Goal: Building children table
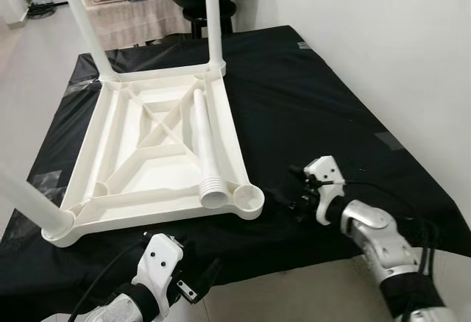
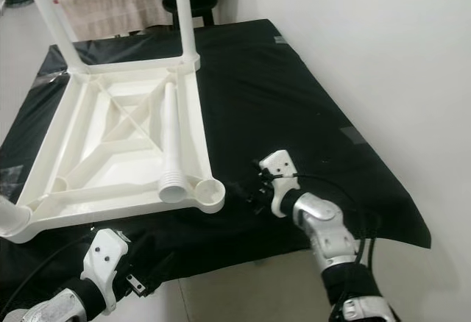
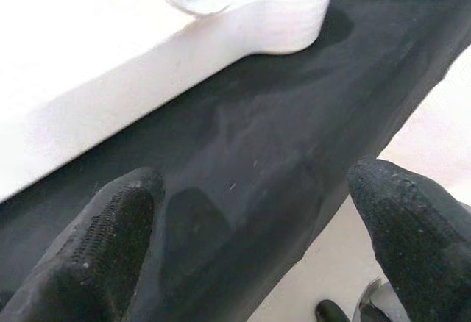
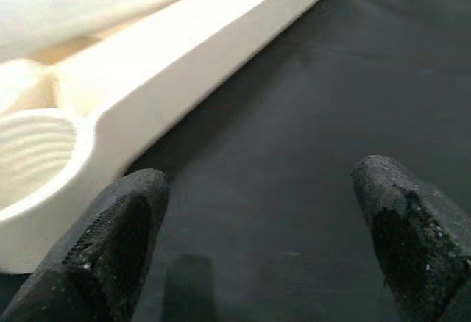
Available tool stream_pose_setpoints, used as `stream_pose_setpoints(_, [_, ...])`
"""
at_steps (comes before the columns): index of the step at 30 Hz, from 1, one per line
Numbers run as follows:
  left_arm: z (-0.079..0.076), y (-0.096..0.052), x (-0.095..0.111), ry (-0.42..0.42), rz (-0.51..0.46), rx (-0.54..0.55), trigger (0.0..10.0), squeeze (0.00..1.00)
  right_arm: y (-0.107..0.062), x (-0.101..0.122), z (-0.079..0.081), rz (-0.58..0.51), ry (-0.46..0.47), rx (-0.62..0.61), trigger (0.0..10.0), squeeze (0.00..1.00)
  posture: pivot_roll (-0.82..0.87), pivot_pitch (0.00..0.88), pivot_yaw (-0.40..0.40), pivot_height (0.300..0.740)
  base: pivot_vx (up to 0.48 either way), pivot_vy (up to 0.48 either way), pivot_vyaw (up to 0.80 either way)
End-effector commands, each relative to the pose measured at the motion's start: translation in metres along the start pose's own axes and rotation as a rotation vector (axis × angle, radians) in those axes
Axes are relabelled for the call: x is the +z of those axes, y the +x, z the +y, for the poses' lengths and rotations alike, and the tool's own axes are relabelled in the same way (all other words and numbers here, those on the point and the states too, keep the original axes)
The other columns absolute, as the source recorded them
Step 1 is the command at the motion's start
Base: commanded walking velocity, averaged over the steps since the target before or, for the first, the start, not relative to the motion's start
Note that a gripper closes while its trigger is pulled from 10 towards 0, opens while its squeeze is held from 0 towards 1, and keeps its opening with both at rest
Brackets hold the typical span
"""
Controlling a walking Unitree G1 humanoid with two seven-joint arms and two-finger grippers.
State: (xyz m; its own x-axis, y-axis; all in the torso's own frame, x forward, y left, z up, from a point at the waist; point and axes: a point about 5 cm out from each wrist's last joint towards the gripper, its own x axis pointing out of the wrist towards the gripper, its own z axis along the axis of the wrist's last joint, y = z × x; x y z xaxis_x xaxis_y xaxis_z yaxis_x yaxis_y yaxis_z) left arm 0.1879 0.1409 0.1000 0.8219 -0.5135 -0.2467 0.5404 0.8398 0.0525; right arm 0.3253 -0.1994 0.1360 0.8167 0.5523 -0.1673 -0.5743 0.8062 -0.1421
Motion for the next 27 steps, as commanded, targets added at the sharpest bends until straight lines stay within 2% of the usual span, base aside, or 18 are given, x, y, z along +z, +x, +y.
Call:
stream_pose_setpoints(1, [-0.002,-0.002,-0.007,0.002,0.027,-0.013,10.0,0.00,-0.006,0.002,-0.009,-0.005,-0.016,-0.029,10.0,0.00,0.01,0.142,0.003,0.740,0.000,0.000,0.00])
stream_pose_setpoints(6, [0.001,0.000,-0.006,-0.001,0.025,0.007,10.0,0.00,-0.016,0.008,-0.021,-0.052,0.017,-0.121,10.0,0.00,0.01,0.147,0.012,0.740,0.000,0.000,0.00])
stream_pose_setpoints(8, [-0.001,0.000,-0.005,-0.004,0.026,0.004,10.0,0.00,-0.020,0.014,-0.020,-0.125,0.058,-0.146,10.0,0.00,0.01,0.152,0.018,0.740,0.000,0.000,0.00])
stream_pose_setpoints(10, [-0.004,-0.003,-0.006,-0.008,0.033,-0.020,10.0,0.00,-0.024,0.023,-0.017,-0.210,0.104,-0.127,10.0,0.00,0.01,0.157,0.023,0.740,0.000,0.000,0.00])
stream_pose_setpoints(14, [-0.005,-0.004,-0.006,-0.010,0.035,-0.029,10.0,0.00,-0.025,0.026,-0.017,-0.234,0.116,-0.117,10.0,0.00,0.01,0.157,0.023,0.740,0.000,0.000,0.00])
stream_pose_setpoints(15, [-0.005,-0.003,-0.004,-0.010,0.028,-0.030,10.0,0.00,-0.027,0.034,-0.014,-0.273,0.124,-0.066,10.0,0.00,0.00,0.160,0.023,0.740,0.000,0.000,0.00])
stream_pose_setpoints(18, [-0.005,-0.003,-0.004,-0.010,0.028,-0.030,10.0,0.00,-0.027,0.034,-0.014,-0.273,0.124,-0.066,10.0,0.00,0.00,0.160,0.023,0.740,0.000,0.000,0.00])
stream_pose_setpoints(20, [0.000,0.001,0.002,0.001,0.004,-0.012,10.0,0.00,-0.026,0.051,-0.004,-0.329,0.112,0.026,10.0,0.00,-0.01,0.164,0.017,0.740,0.000,0.000,0.00])
stream_pose_setpoints(21, [0.000,0.001,0.002,0.001,0.004,-0.012,10.0,0.00,-0.026,0.051,-0.004,-0.329,0.112,0.026,10.0,0.00,-0.01,0.164,0.017,0.740,0.000,0.000,0.00])
stream_pose_setpoints(23, [0.007,0.008,0.011,0.018,-0.029,0.027,10.0,0.00,-0.017,0.062,0.008,-0.368,0.102,0.047,10.0,0.00,-0.01,0.161,0.018,0.740,0.000,0.000,0.00])
stream_pose_setpoints(27, [0.013,0.012,0.019,0.039,-0.058,0.079,10.0,0.00,-0.010,0.070,0.019,-0.398,0.110,0.027,10.0,0.00,-0.01,0.167,0.015,0.740,0.000,0.000,0.00])
